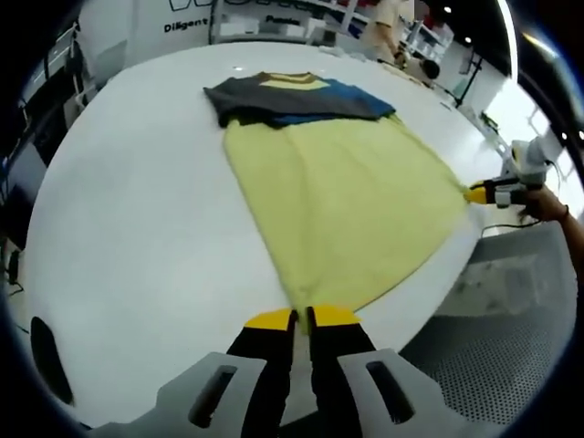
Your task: Fold the garment on the visible template until the final outline fits inside the template.
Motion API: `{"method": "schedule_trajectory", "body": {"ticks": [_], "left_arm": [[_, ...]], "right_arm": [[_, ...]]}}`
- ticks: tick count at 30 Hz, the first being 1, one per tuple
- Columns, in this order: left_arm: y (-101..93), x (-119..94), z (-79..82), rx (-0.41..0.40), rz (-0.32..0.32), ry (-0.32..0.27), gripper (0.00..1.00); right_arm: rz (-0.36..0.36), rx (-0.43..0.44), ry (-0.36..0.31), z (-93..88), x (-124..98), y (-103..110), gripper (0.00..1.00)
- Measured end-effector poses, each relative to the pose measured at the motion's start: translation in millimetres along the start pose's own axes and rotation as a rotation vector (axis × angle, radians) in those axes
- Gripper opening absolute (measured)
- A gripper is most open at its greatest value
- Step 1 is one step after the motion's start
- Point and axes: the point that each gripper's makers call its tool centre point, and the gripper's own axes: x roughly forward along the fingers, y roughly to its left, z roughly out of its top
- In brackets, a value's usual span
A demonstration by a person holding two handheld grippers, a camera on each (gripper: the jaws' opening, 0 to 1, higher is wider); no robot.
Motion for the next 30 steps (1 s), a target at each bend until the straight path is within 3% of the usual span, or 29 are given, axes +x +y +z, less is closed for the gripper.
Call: {"method": "schedule_trajectory", "body": {"ticks": [11, 18, 30], "left_arm": [[-0.7, 0, -2.0, 0.048, -0.008, 0.017, 0.03], [-1.2, -6, -11.5, 0.063, -0.012, 0.073, 0.03], [-3.7, -17, -28.2, 0.166, -0.036, 0.157, 0.03]], "right_arm": [[0.006, -0.054, 0.018, -0.1, -2, 3, 0.00], [0.023, -0.080, 0.037, -3.7, -6, 8, 0.00], [0.065, -0.109, 0.090, -13.7, -17, 20, 0.00]]}}
